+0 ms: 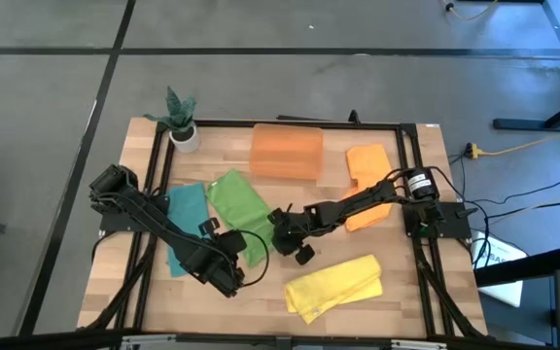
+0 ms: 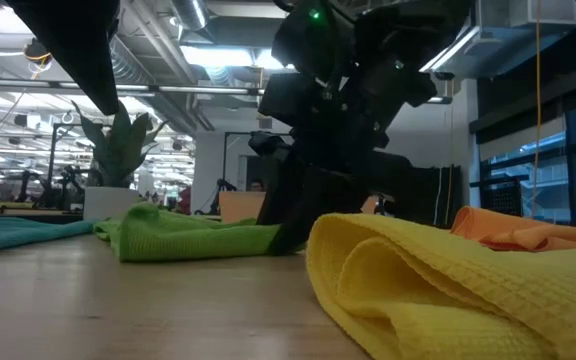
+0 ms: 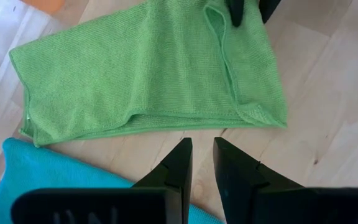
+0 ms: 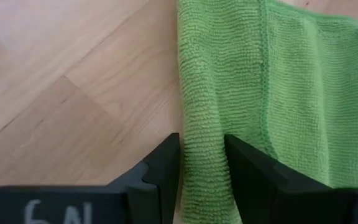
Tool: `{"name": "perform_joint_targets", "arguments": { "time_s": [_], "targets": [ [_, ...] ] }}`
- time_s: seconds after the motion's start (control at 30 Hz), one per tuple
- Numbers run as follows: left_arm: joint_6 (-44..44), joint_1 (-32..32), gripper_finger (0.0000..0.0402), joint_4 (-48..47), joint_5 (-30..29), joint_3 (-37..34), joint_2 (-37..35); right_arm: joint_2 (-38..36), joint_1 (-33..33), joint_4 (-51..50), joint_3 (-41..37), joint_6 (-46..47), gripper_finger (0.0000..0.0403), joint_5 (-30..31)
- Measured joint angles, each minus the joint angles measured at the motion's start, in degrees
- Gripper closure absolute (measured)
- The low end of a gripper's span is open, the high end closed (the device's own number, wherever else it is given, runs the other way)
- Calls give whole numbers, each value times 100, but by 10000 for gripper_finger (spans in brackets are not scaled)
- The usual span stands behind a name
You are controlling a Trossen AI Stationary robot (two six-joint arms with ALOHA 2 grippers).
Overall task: Roll microfiber towels into tight, uniform cylinder then place into a basket
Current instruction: Roll the green microfiber cloth
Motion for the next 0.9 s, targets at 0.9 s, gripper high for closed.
{"name": "perform_joint_targets", "arguments": {
  "time_s": [0.9],
  "targets": [
    [-7,-2,344,4,58,0,1,-70,-527,-1933,1328,1291,397,-1916]
  ]
}}
